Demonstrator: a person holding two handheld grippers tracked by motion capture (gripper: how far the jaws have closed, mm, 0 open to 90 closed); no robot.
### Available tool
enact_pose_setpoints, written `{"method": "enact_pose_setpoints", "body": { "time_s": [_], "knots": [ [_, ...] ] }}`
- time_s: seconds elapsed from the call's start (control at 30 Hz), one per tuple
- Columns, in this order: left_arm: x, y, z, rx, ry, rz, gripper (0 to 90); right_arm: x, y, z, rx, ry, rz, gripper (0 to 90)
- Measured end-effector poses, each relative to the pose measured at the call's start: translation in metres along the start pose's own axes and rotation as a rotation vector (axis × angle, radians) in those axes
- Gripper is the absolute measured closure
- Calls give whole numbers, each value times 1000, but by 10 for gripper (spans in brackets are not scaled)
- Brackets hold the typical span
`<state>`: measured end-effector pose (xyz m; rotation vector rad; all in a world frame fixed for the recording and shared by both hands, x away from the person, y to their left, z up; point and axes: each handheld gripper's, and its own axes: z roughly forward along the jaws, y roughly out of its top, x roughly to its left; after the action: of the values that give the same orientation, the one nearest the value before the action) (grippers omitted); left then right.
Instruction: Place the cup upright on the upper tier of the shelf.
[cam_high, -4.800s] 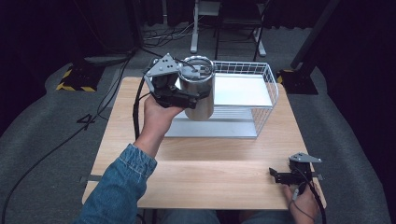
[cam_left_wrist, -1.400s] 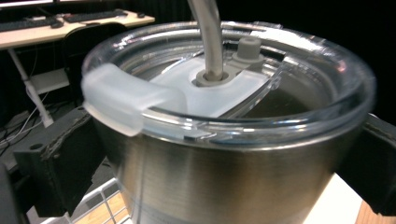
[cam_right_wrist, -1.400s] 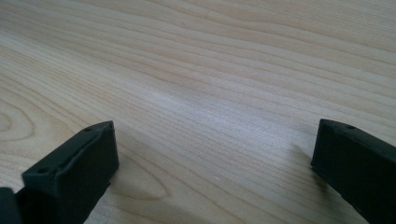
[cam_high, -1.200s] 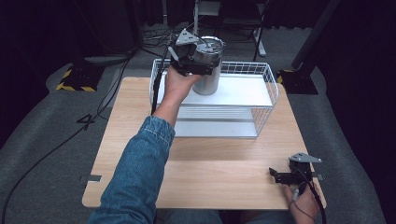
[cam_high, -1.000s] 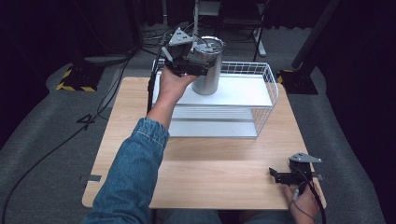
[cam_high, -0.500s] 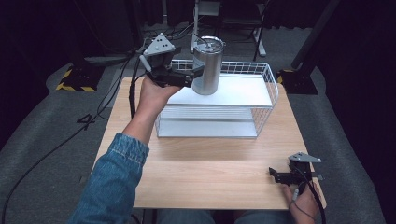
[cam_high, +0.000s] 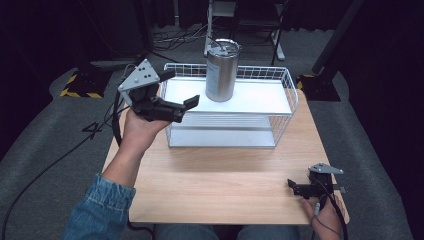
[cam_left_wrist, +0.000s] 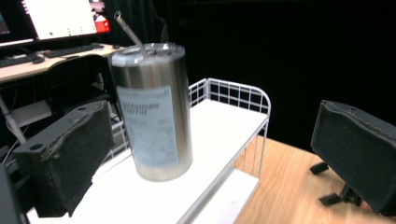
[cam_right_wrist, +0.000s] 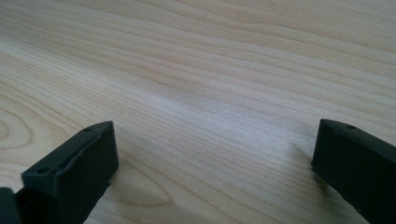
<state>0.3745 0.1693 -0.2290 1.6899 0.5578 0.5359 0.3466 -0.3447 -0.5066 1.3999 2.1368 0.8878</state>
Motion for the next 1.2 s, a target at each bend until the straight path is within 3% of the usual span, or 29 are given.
{"method": "enact_pose_setpoints", "body": {
  "time_s": [0.17,0.4,0.63,0.9,1.0,1.03,1.2],
  "knots": [
    [-3,-13,-15,10,2,-9,0,0,0,0,1,0,1,3],
    [-9,-42,-36,55,-12,-11,0,0,1,1,-1,0,0,3],
    [-12,-68,-42,92,-28,-15,0,0,1,1,-1,0,0,3],
    [-18,-97,-49,127,-48,12,0,0,1,1,-1,0,0,3],
    [-20,-117,-52,135,-54,-7,0,0,1,1,-2,0,-1,3],
    [-20,-117,-52,135,-54,-7,0,0,1,1,-2,0,-1,3],
    [-23,-146,-57,146,-31,-42,0,0,1,1,-2,0,0,3]
  ]
}}
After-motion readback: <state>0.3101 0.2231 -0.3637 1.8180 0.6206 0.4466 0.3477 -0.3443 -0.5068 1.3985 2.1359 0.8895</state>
